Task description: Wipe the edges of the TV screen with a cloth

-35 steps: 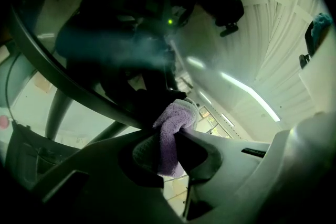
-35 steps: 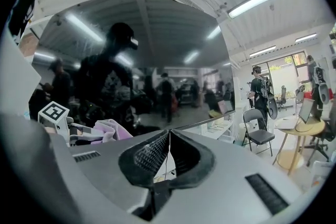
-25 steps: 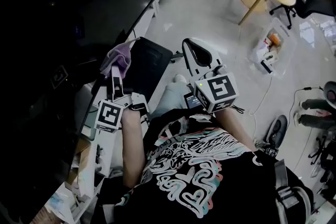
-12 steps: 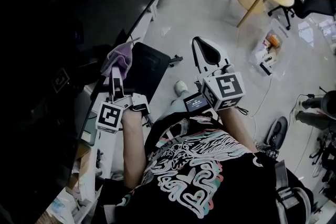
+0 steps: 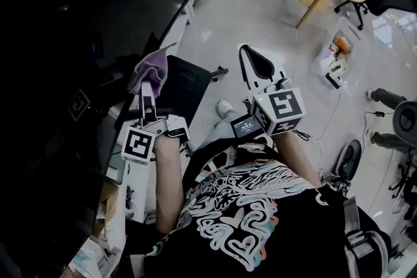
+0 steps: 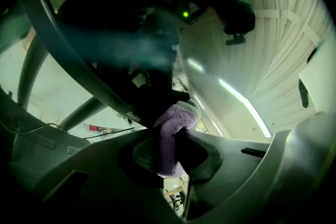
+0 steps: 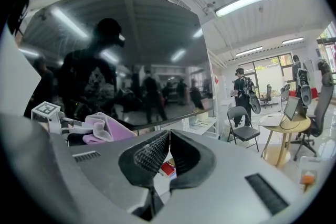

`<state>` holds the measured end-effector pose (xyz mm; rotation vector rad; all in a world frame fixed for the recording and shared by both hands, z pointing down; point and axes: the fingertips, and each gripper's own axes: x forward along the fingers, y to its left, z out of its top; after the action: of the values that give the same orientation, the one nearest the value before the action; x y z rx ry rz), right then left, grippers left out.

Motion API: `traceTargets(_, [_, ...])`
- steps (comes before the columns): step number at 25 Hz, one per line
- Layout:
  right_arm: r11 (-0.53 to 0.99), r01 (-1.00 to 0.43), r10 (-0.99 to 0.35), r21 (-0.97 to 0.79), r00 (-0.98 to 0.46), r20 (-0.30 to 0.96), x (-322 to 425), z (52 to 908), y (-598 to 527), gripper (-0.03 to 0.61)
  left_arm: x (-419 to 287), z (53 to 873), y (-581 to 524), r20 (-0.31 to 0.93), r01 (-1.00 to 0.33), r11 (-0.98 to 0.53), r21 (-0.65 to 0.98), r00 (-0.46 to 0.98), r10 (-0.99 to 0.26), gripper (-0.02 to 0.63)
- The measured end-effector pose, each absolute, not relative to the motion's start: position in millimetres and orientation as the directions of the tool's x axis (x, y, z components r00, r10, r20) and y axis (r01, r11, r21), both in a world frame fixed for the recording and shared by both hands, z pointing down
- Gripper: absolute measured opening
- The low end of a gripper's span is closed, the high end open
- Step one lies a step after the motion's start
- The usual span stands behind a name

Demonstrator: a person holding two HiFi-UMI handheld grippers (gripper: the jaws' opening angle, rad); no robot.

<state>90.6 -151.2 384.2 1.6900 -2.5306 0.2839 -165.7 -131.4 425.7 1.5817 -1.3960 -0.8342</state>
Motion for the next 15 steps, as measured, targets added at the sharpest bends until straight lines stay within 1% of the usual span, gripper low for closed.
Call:
traceTargets(11, [0.347, -0.930, -0.910, -0.119, -0.365, 0.196, 140, 384, -207, 0.031, -116, 419, -196, 0.059, -0.404, -0.025, 0.914, 0.192, -0.980, 0.055])
traceTargets(15, [0.337, -0.933, -0.912, -0.124, -0.356, 0.203, 168, 383, -234, 0.031, -88, 416, -225, 0.062, -0.431, -0.033, 0.902, 0.204, -0.977, 0.055])
